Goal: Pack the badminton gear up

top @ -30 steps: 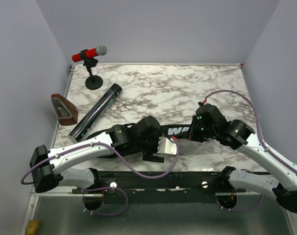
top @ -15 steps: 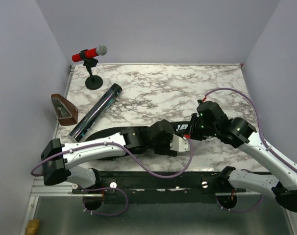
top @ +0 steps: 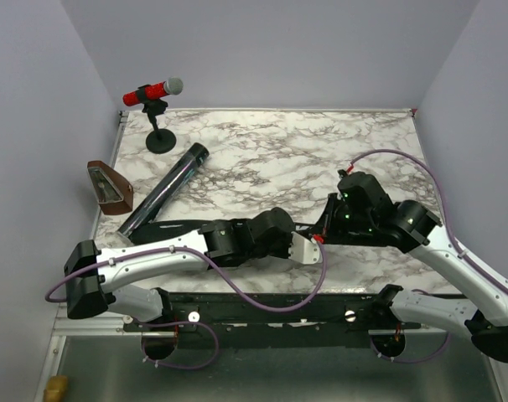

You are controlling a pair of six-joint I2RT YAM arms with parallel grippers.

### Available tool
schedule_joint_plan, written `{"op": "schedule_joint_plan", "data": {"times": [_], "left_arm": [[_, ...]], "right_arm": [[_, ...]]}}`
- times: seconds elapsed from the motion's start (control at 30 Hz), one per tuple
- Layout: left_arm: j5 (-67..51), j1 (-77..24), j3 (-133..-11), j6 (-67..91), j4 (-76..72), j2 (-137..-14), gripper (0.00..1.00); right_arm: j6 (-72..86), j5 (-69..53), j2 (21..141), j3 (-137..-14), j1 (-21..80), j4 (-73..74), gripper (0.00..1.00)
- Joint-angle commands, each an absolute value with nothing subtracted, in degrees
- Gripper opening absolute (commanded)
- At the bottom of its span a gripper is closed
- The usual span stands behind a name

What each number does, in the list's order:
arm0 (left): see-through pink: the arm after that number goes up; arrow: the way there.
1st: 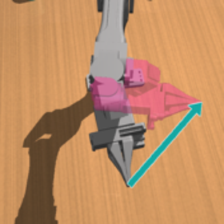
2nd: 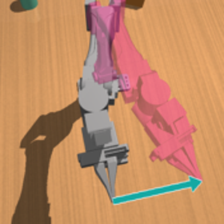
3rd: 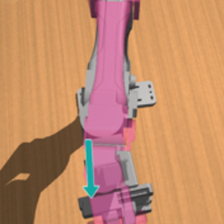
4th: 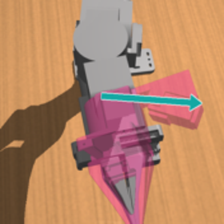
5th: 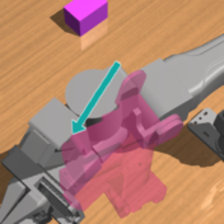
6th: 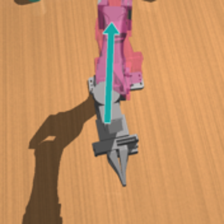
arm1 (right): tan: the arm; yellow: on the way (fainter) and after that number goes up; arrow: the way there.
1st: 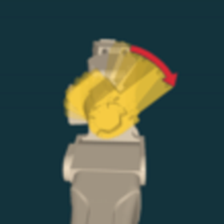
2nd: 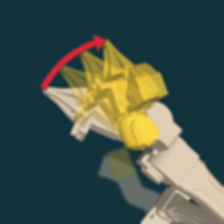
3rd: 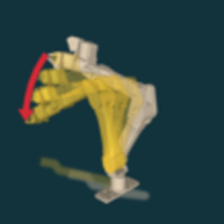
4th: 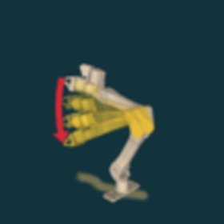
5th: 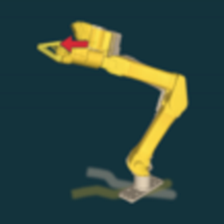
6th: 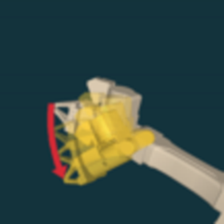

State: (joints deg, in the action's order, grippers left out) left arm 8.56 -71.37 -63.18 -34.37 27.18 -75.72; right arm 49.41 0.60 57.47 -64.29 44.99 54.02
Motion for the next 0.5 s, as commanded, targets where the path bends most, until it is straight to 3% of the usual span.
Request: {"op": "schedule_joint_plan", "data": {"times": [0.0,0.47], "left_arm": [[9.8,-71.7,-61.5,-34.3,28.8,-72.3,0.00],[1.8,-64.2,-65.1,-32.6,39.6,-69.0,0.00]], "right_arm": [[47.6,6.0,57.6,-68.6,44.8,57.7,0.00],[46.9,17.9,54.8,-76.7,44.8,72.2,0.01]]}}
